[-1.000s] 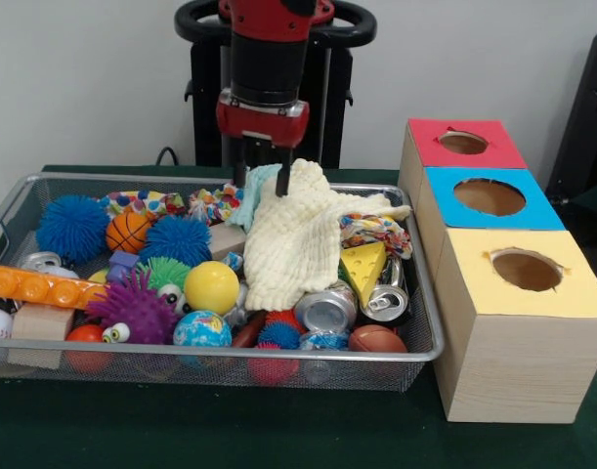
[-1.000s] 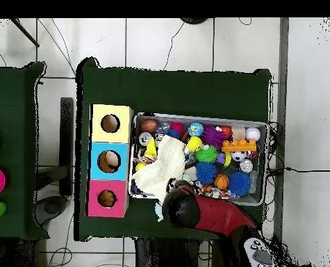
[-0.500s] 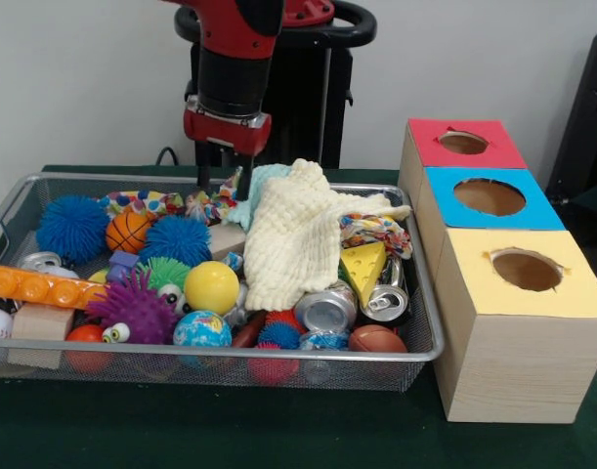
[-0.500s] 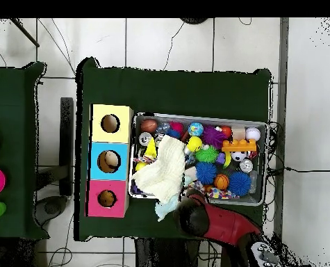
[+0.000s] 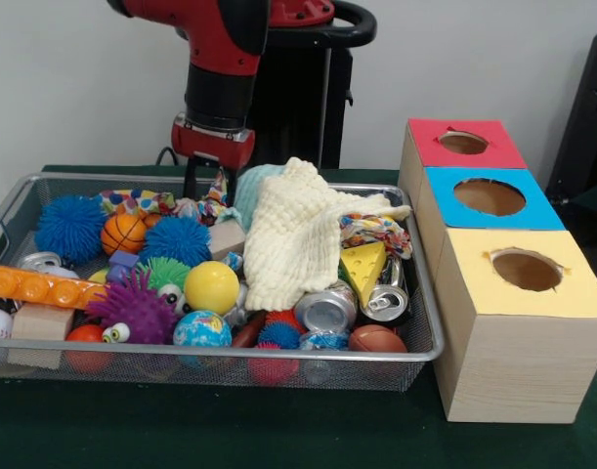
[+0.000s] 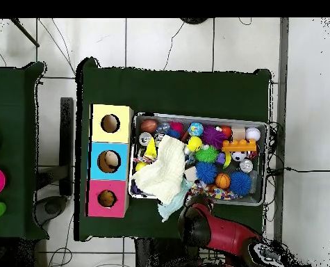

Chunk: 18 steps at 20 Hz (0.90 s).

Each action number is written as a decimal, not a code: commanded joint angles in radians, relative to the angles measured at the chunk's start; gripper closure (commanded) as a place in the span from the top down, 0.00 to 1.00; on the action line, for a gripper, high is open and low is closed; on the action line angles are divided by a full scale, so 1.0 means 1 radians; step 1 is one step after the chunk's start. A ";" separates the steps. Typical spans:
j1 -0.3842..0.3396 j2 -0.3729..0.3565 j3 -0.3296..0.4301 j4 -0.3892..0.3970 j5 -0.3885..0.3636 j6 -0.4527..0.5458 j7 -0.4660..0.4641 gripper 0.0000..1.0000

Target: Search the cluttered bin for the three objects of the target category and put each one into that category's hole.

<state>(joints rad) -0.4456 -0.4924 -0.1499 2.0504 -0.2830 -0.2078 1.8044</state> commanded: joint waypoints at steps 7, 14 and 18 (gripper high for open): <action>-0.120 0.233 0.064 -0.012 -0.082 -0.144 0.158 1.00; -0.169 0.271 0.089 -0.121 -0.137 -0.107 0.097 1.00; -0.190 0.238 0.084 -0.188 -0.175 -0.068 0.051 1.00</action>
<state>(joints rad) -0.5631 -0.4413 -0.1151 2.0764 -0.4451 -0.4510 1.8044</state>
